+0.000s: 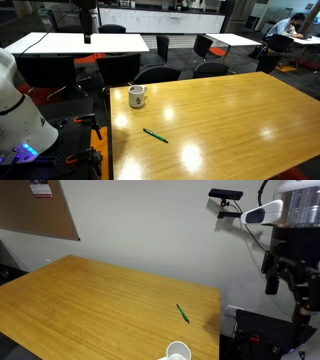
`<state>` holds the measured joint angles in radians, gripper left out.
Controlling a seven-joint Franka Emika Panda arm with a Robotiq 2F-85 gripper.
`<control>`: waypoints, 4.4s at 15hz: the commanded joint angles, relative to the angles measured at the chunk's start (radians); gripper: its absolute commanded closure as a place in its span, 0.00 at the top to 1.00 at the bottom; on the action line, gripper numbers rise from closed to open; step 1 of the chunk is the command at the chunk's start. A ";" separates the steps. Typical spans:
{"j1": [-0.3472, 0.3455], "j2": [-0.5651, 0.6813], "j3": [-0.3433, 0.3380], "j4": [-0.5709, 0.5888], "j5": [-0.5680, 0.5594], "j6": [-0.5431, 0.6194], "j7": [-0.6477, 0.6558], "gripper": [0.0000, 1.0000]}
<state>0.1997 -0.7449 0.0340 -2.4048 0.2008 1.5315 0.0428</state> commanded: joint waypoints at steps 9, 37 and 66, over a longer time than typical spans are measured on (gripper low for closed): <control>-0.099 -0.006 0.057 -0.035 0.008 0.139 0.057 1.00; -0.366 0.207 0.059 -0.203 -0.074 0.652 0.629 1.00; -0.381 0.525 0.004 -0.216 -0.276 0.918 0.861 1.00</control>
<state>-0.1873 -0.2354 0.0506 -2.6302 -0.0579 2.4534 0.8828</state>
